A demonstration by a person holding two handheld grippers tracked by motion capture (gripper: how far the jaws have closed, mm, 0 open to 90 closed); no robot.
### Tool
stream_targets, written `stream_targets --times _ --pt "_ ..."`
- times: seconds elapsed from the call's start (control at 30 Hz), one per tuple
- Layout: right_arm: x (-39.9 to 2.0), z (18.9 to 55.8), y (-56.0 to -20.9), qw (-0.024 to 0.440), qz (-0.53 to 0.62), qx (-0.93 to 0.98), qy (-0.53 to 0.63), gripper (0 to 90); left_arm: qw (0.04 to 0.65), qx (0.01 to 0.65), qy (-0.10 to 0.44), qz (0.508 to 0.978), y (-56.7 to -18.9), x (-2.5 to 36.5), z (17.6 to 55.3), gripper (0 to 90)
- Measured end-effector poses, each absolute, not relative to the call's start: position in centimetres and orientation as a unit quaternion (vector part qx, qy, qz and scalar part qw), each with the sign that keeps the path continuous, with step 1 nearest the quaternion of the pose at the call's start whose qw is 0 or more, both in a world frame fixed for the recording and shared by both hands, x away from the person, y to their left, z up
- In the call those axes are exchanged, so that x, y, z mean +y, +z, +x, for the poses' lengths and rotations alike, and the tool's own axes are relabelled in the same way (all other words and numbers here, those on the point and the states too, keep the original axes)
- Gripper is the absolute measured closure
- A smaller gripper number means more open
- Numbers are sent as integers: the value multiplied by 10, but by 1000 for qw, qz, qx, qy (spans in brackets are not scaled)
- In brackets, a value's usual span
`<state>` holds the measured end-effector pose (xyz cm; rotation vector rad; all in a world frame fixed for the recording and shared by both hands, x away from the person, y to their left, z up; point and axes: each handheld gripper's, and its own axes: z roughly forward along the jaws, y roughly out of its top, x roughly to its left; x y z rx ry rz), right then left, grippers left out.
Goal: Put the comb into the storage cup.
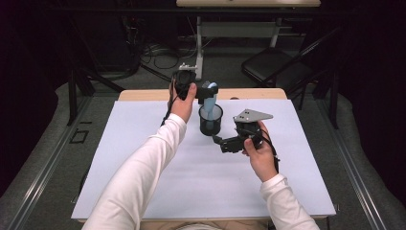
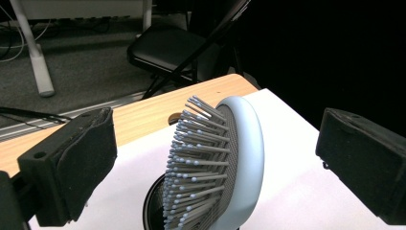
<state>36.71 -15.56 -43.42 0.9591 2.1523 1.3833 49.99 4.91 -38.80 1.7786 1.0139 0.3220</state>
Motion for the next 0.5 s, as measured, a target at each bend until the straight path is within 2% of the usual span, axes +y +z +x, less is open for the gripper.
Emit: stream_targets --times 0.5 --pt "-156 367 -434 201 342 772 497 0 499 403 132 756 -383 52 495 6"
